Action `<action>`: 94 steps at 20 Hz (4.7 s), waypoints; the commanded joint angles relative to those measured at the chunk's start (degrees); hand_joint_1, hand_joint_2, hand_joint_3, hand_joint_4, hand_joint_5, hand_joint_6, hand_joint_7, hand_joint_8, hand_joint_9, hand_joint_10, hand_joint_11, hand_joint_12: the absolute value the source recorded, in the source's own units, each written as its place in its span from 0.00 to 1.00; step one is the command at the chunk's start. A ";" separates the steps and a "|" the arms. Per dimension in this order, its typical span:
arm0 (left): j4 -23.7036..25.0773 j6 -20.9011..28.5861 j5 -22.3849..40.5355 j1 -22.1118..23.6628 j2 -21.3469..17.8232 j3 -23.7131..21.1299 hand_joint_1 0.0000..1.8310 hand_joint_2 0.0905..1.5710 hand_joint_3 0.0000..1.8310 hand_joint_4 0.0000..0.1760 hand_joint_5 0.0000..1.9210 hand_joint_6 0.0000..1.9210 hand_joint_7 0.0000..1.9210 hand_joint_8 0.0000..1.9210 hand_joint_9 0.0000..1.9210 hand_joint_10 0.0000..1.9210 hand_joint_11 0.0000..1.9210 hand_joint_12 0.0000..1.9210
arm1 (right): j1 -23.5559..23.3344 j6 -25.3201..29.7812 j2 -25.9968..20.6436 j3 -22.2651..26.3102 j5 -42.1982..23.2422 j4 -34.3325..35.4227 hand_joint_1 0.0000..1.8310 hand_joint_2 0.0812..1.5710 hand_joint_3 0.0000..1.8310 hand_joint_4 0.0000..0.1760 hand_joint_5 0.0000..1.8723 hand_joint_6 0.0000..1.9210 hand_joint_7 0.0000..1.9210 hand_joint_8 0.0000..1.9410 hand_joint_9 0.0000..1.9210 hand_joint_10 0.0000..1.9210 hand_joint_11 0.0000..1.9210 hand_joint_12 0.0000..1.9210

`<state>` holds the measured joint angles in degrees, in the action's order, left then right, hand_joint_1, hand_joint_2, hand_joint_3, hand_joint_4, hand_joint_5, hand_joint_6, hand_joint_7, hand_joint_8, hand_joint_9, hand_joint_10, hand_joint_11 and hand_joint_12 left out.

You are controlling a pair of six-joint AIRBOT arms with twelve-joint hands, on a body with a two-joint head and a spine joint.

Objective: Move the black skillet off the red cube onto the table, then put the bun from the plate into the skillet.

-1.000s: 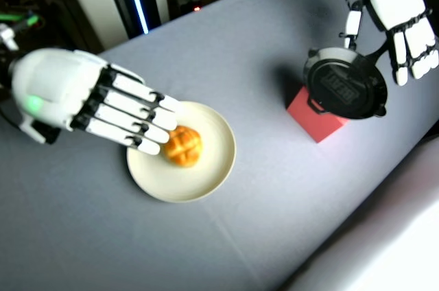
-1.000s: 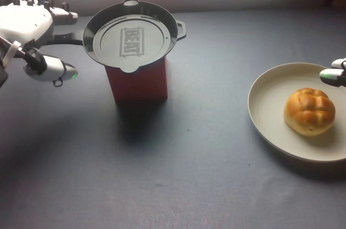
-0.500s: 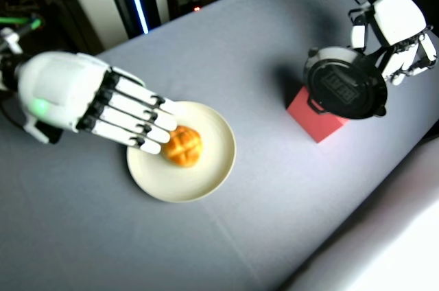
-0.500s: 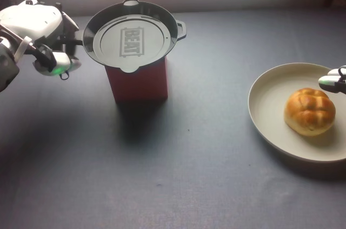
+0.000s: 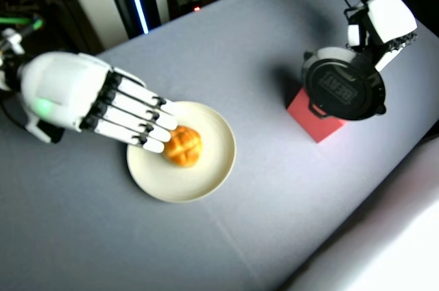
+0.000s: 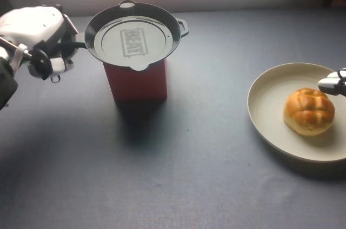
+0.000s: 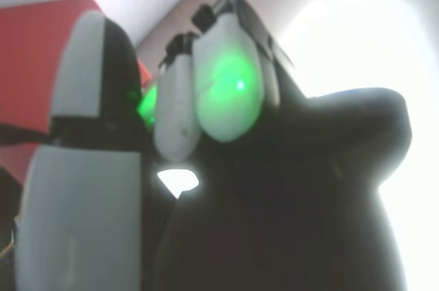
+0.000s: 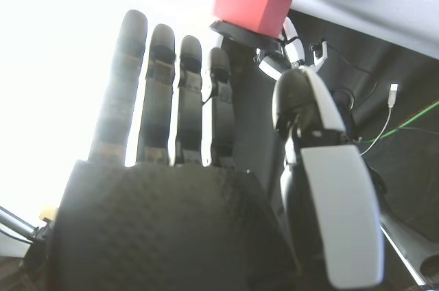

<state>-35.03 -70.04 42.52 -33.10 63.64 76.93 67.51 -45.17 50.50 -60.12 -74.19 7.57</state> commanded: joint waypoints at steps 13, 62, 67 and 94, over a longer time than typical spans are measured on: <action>16.81 12.26 23.93 -7.97 -9.97 -13.17 0.78 0.75 0.00 0.00 0.62 1.00 0.70 1.00 0.80 1.00 0.83 1.00 | -0.10 0.53 0.03 0.14 -6.32 0.83 0.28 0.86 0.00 0.00 0.25 0.00 0.25 0.00 0.25 0.00 0.23 0.06; 25.03 4.75 28.97 -19.79 -19.40 -28.89 0.39 0.63 0.00 0.09 0.16 0.00 0.19 0.00 0.19 0.01 0.00 0.51 | -7.32 -0.81 1.39 -3.58 1.31 0.07 0.58 0.64 0.00 0.00 0.25 0.00 0.24 0.00 0.23 0.00 0.07 0.43; 25.18 4.75 30.12 -20.42 -19.85 -29.54 0.40 0.62 0.00 0.24 0.16 0.00 0.18 0.00 0.19 0.00 0.00 0.43 | -13.19 -0.81 5.15 -8.97 15.00 -2.42 0.55 0.60 0.00 0.22 0.25 0.00 0.27 0.01 0.26 0.01 0.10 0.42; 23.07 4.78 34.01 -23.48 -21.65 -30.83 0.10 0.62 0.00 0.42 0.20 0.01 0.20 0.00 0.20 0.00 0.00 0.49 | -34.60 5.62 23.91 -12.37 18.32 -26.81 0.64 0.69 0.00 0.00 0.52 0.52 0.40 0.92 0.48 0.99 0.55 0.99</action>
<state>-12.47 -65.12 69.04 -56.84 42.39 46.28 33.69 -39.86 74.85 -72.55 -50.28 -20.56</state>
